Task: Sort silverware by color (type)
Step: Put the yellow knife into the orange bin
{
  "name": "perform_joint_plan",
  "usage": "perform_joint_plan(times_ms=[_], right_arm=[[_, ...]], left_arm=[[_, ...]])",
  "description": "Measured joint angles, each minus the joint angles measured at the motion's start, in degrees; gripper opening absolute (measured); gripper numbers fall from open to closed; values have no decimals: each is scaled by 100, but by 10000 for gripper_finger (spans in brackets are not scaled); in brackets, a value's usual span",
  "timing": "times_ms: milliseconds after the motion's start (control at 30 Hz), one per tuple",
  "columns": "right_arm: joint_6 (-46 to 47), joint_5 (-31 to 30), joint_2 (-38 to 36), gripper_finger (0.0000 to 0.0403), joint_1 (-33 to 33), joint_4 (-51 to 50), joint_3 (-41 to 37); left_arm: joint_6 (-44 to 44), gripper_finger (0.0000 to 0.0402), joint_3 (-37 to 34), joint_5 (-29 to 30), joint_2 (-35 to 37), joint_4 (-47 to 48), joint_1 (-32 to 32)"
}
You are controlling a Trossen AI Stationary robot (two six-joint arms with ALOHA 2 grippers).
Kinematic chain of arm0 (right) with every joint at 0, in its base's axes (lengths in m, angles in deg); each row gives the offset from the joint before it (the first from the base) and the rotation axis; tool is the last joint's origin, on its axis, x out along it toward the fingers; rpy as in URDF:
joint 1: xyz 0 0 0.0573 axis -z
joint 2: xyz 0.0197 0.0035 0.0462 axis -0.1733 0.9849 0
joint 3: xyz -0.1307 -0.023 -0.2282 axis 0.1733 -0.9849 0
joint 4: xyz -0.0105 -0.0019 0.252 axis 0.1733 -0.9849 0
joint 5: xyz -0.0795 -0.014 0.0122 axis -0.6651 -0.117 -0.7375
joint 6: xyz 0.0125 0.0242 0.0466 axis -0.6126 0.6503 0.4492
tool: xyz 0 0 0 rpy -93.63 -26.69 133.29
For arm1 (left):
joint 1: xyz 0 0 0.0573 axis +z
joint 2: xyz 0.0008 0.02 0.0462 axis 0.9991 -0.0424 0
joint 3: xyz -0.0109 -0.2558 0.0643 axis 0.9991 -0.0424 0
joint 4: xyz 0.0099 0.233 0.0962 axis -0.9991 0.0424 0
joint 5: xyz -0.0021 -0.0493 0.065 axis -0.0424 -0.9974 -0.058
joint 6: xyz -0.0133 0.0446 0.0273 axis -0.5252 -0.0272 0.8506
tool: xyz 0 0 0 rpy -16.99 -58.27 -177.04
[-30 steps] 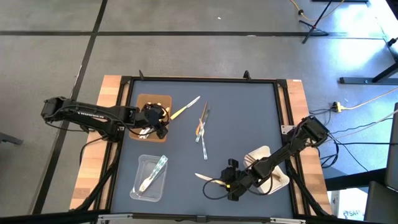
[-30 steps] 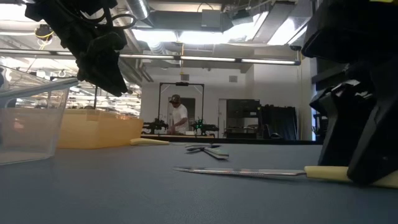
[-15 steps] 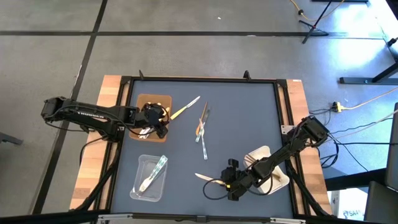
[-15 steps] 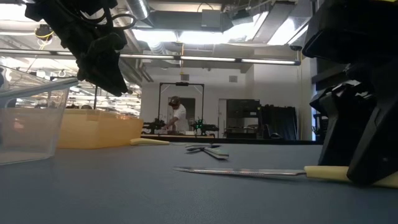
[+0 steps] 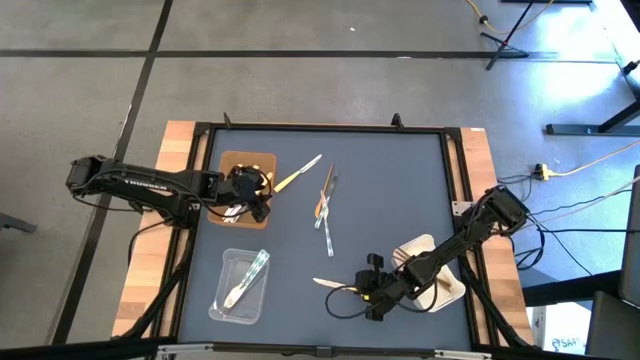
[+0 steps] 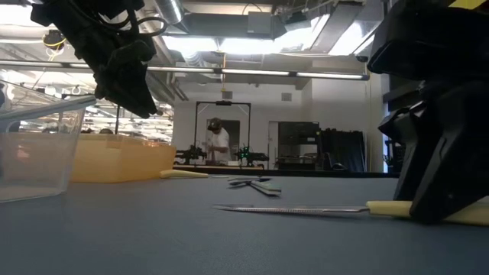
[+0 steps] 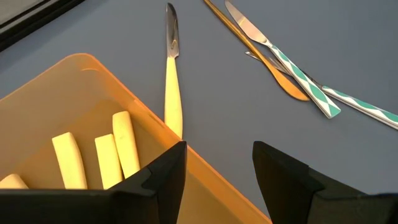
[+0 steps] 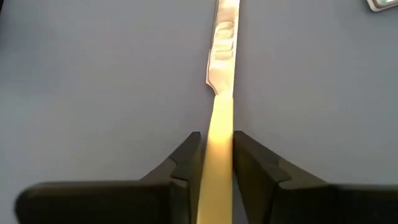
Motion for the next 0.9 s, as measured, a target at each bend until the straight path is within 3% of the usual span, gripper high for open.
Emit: perform_joint_plan(times_ms=[300,900], right_arm=[[4,34,0,36,2,8,0],[-139,119,24,34,2,-175,230]], left_arm=[[-5,179,0,2,0,0,-1],[-11,179,0,0,0,-18,0]])
